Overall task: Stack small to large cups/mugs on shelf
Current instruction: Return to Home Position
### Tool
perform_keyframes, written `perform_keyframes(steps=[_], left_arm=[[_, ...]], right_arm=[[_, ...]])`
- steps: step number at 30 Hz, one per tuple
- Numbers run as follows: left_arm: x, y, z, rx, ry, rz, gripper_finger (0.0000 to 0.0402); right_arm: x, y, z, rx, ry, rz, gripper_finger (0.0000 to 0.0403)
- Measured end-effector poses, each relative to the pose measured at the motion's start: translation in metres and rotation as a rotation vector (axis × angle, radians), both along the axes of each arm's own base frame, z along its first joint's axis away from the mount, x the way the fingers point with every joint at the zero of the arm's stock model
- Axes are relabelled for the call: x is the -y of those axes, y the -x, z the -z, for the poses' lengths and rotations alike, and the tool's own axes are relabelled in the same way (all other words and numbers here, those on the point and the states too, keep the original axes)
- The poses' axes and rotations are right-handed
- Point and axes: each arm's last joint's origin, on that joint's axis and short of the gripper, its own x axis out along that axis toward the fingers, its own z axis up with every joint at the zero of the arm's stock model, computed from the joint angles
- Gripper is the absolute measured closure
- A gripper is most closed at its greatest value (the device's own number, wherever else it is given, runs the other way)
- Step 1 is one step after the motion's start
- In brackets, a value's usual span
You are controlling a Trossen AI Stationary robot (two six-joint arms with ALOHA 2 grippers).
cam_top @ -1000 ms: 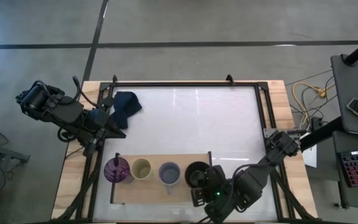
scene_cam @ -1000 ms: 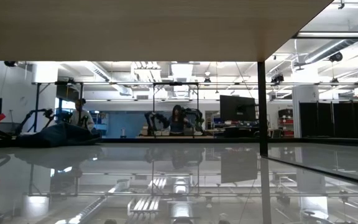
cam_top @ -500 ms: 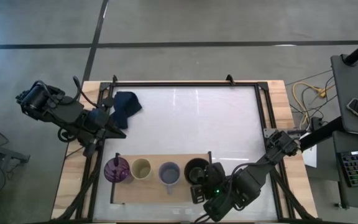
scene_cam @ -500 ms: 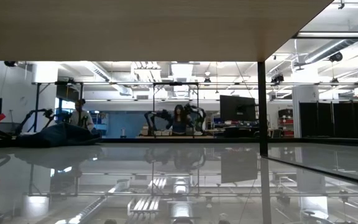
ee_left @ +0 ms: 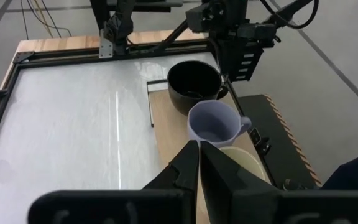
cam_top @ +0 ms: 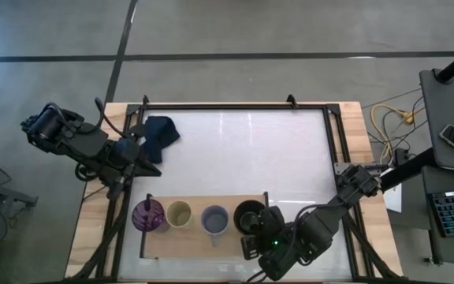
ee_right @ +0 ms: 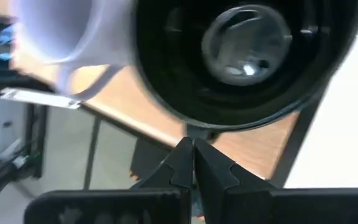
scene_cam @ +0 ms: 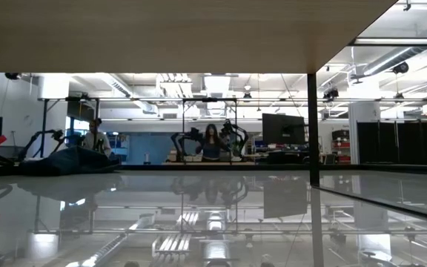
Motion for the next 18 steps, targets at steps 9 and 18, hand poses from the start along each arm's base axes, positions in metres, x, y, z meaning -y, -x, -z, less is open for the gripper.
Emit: perform_keyframes(steps=[9,18], left_arm=[[0.003,0.002,-0.004,0.014,0.068,0.111,0.0402],[-0.006,0.041,-0.035,0.344,0.194,0.405,0.0402]], right_arm=[[0.011,0.011,-0.030,0.134,0.048,-0.092,0.0394],[0.041,0.017,-0.101,0.540,0.582,-0.321,0.0394]])
